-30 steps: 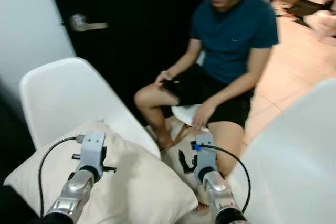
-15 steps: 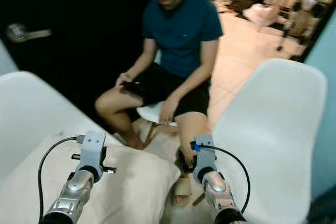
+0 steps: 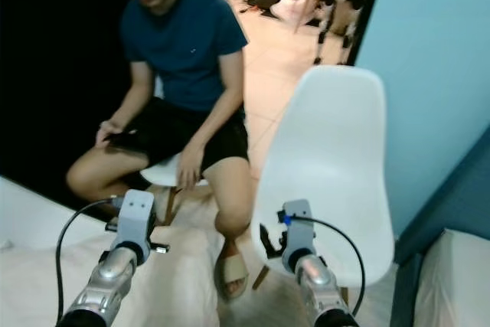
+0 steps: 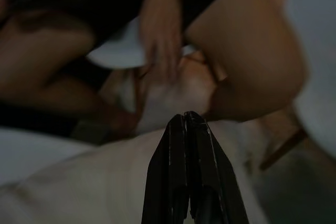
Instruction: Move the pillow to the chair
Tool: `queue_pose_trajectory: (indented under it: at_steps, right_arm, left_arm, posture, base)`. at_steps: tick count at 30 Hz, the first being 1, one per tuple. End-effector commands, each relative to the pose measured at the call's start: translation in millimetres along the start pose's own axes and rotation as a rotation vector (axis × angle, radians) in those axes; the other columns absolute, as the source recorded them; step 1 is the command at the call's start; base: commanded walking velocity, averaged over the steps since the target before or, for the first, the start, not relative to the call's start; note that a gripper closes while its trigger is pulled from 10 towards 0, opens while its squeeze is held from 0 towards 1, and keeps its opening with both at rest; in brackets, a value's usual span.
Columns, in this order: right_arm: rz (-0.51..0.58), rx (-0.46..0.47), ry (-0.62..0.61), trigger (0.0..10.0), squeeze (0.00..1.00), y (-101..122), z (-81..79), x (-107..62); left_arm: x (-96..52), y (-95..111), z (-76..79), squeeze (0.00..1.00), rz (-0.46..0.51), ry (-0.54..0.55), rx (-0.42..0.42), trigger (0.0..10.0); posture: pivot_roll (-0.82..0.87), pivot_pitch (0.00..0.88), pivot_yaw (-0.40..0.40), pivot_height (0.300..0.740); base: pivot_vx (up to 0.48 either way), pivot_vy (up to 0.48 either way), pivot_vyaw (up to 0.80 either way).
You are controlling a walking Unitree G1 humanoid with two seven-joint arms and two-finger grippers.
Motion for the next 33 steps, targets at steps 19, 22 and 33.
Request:
queue_pose_trajectory:
  at_steps: [19,22,33]
  right_arm:
    - [-0.014,-0.001,0.001,10.0,0.0,-5.2,-0.8,-2.4]
    - [-0.014,-0.002,0.002,10.0,0.0,-4.9,-1.0,-2.1]
    - [-0.015,0.0,0.0,10.0,0.0,-4.9,-1.8,-1.6]
  left_arm:
    - [-3.0,-7.9,4.1,0.0,-0.026,-0.016,0.006,10.0]
    - [-2.8,-7.6,4.1,0.0,-0.026,-0.016,0.006,10.0]
    - [-3.1,-7.8,0.1,0.0,-0.025,-0.008,0.007,10.0]
  posture:
    - [-0.01,0.042,-0.029,0.74]
    - [-0.01,0.042,-0.029,0.74]
    - [-0.01,0.039,-0.025,0.74]
  base:
    - [0.0,0.0,-0.8]
    - [0.0,0.0,-0.8]
    - [0.0,0.0,-0.8]
Point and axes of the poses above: a point about 5 cm out from each wrist's last joint towards the gripper, its own x axis pointing out of the wrist towards the gripper, its own y axis along the axis of the wrist's last joint, z = x × y, the point moved 3 cm from there along x, pointing out of the wrist towards the gripper, and after that the axes turned 7 degrees about x, right-handed, at the moved point
